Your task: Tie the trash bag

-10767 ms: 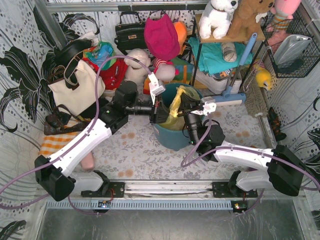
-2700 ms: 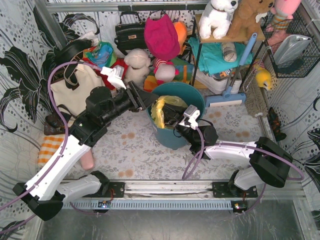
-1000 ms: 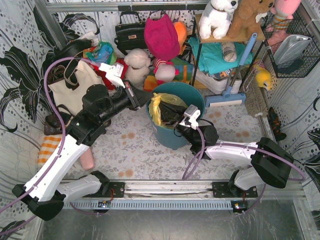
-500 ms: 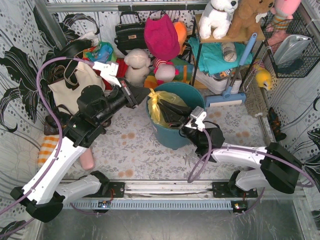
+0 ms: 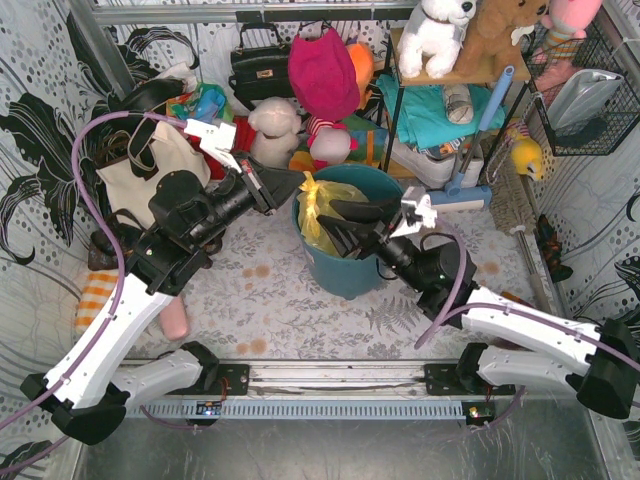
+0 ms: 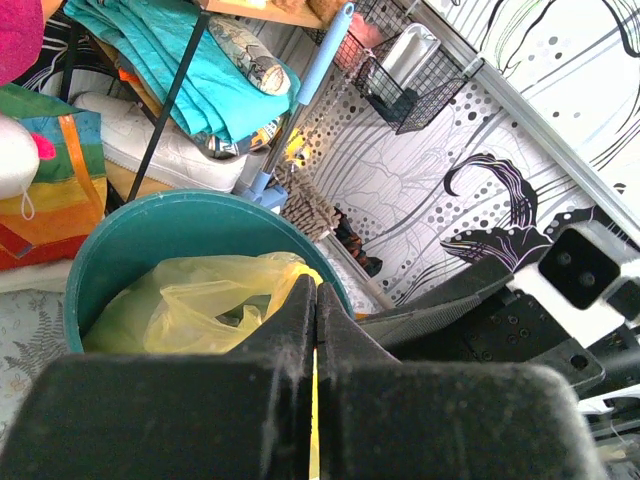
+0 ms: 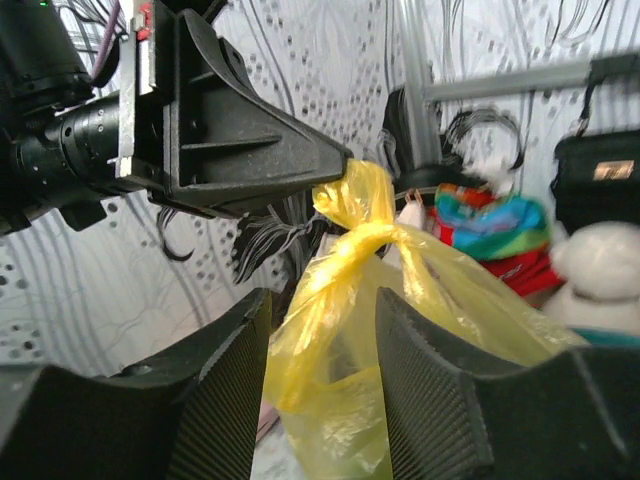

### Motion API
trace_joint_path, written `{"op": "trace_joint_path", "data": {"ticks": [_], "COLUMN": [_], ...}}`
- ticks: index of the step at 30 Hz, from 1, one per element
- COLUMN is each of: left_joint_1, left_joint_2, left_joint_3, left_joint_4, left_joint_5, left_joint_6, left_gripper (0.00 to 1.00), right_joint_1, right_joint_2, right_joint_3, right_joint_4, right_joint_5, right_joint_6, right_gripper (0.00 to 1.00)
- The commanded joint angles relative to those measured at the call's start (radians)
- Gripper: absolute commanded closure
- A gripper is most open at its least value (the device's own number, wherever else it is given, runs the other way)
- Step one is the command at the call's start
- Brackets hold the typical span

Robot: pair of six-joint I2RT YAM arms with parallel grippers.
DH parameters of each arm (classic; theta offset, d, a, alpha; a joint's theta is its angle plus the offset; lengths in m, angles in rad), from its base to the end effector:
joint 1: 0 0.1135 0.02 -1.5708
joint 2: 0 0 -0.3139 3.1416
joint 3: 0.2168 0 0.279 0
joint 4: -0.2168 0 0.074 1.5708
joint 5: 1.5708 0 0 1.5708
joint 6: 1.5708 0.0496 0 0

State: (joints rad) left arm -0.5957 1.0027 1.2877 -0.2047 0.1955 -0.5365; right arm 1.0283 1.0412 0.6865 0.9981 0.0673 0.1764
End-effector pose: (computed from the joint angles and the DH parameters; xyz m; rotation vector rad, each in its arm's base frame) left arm 0.1750 -0.1303 0.5221 0.2141 1.5708 -1.0467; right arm 0.1250 0.2009 0.4201 -0.3444 0.9184 1.0817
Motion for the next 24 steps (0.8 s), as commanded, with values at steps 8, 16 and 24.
{"op": "trace_joint_path", "data": {"ticks": [8,16,24], "left_joint_1": [-0.006,-0.005,-0.007], "left_joint_2": [0.006,0.020,0.025], "left_joint_3": [-0.006,-0.029,-0.039], "left_joint_4": [0.081,0.076,0.079], "left_joint_5": [0.021,0.023,0.018], "left_joint_6": [0.017,0.012,0.015], "left_gripper": [1.00,1.00,1.00], "right_joint_1": [0.003,0.003,0.003], "right_joint_2": [0.016,0.028,0.012], "right_joint_3": [0.300,0.307,0.292], "right_joint_4": [-0.654,-0.692,-0.691], "right_joint_5": [-0.029,-0.022,-0.017], "right_joint_6": [0.428,0.438,0.438], "right_gripper": [0.54,0.60,0.64]}}
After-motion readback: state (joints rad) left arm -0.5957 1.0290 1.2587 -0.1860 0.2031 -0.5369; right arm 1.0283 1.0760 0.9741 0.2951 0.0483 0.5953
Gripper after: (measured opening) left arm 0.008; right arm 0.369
